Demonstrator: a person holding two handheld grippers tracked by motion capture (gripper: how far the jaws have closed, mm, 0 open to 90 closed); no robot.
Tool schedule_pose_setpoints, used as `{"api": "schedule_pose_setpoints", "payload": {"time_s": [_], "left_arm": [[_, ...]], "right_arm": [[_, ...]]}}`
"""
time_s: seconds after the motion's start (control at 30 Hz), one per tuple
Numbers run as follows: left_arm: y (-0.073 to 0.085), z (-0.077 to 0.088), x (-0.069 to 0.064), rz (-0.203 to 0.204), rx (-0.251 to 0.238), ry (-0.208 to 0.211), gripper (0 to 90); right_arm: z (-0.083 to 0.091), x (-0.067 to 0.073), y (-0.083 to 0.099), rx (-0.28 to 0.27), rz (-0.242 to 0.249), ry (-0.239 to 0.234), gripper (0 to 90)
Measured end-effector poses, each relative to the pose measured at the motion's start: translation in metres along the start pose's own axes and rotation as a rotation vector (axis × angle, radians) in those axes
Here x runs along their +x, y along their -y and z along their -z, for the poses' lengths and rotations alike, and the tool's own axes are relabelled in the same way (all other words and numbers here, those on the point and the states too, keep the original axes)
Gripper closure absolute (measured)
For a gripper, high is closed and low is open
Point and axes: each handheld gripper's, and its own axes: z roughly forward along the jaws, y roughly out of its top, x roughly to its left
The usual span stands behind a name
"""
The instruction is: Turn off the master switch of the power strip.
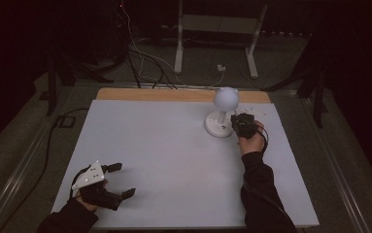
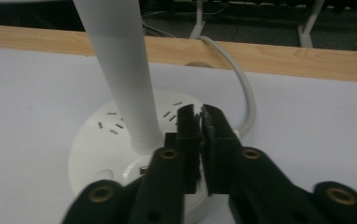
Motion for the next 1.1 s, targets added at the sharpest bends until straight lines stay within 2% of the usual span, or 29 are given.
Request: {"api": "schedule_pose_setpoints", "payload": {"time_s": [0.13, 0.27, 0.3, 0.33, 0.47, 0.53, 0.6, 0.63, 0.73, 0.77, 0.87, 1.0, 1.1], "left_arm": [[0.000, 0.000, 0.000, -0.003, 0.000, 0.000, 0.4], [0.000, 0.000, 0.000, -0.002, -0.002, 0.001, 0.4], [0.000, 0.000, 0.000, -0.002, -0.002, 0.001, 0.4], [0.000, 0.000, 0.000, -0.001, -0.003, 0.001, 0.4], [0.000, 0.000, 0.000, -0.001, -0.003, 0.000, 0.4], [0.000, 0.000, 0.000, -0.001, -0.004, 0.001, 0.4], [0.000, 0.000, 0.000, -0.001, -0.004, 0.000, 0.4], [0.000, 0.000, 0.000, -0.001, -0.003, 0.000, 0.4], [0.000, 0.000, 0.000, -0.002, -0.003, 0.000, 0.4], [0.000, 0.000, 0.000, -0.002, -0.002, 0.000, 0.4], [0.000, 0.000, 0.000, -0.001, -0.003, 0.001, 0.4], [0.000, 0.000, 0.000, -0.001, -0.005, 0.001, 0.4], [0.000, 0.000, 0.000, -0.001, -0.005, 0.002, 0.4]], "right_arm": [[0.005, -0.001, 0.000, -0.002, -0.014, -0.019, 79.2], [0.009, -0.001, 0.001, 0.000, -0.003, -0.053, 64.1], [0.009, -0.001, 0.001, 0.000, -0.003, -0.053, 64.1], [0.012, -0.001, 0.001, 0.009, -0.001, -0.068, 51.4], [0.019, -0.001, 0.002, 0.025, -0.006, -0.077, 38.0], [0.023, -0.001, 0.002, 0.026, -0.006, -0.106, 28.2], [0.024, -0.001, 0.002, 0.031, -0.002, -0.113, 25.3], [0.029, -0.001, 0.003, 0.023, 0.007, -0.144, 18.6], [0.033, 0.000, 0.003, 0.019, 0.004, -0.167, 13.9], [0.038, 0.001, 0.004, 0.017, -0.007, -0.209, 9.8], [0.044, 0.002, 0.006, 0.036, 0.002, -0.262, 4.7], [0.049, 0.006, 0.009, 0.038, 0.022, -0.285, 1.7], [0.057, 0.010, 0.013, -0.002, 0.054, -0.306, 0.1]]}}
